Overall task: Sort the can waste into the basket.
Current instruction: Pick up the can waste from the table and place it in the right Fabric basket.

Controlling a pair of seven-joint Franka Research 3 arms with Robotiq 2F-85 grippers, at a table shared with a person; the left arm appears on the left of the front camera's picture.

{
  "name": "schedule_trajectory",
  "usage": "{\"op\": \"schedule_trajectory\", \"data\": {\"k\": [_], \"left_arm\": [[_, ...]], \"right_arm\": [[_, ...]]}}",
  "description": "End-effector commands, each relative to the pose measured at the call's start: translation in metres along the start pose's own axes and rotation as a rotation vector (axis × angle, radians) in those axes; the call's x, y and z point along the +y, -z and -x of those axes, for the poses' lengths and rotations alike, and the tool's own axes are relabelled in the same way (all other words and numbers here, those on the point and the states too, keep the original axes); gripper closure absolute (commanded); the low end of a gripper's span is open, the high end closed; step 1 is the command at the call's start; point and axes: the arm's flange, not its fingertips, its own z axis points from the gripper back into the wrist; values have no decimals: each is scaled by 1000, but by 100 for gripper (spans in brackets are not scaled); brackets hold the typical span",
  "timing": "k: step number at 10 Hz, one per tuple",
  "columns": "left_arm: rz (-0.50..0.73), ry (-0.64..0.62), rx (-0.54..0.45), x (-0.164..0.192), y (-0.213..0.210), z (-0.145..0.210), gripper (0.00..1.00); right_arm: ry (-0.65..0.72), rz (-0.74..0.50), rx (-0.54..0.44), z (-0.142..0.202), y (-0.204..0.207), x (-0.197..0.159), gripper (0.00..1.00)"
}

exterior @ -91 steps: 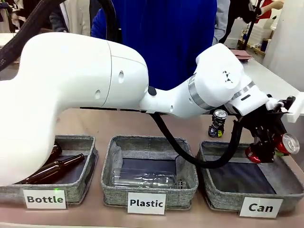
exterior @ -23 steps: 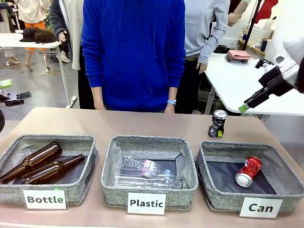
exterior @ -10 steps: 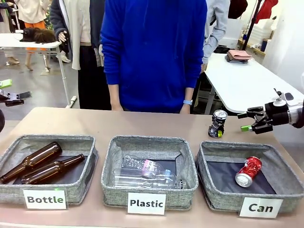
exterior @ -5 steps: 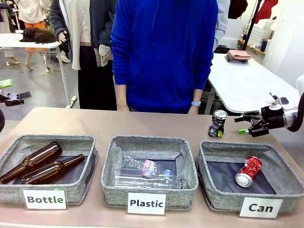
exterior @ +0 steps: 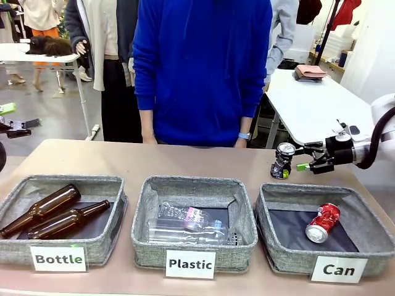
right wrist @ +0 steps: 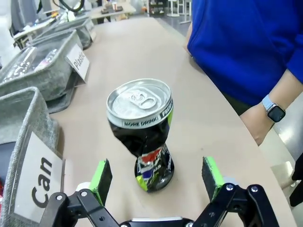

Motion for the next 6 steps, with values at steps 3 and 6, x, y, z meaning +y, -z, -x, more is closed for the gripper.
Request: {"op": "schedule_trajectory", "data": {"k": [3, 6], "left_arm": [[-8, -8, 2, -5, 0, -3, 0], [-8, -8, 2, -5, 0, -3, 0]], "right_arm": [[11, -56, 1, -13, 26, -12, 0], [0, -75, -4, -20, 40, -15, 0]]}}
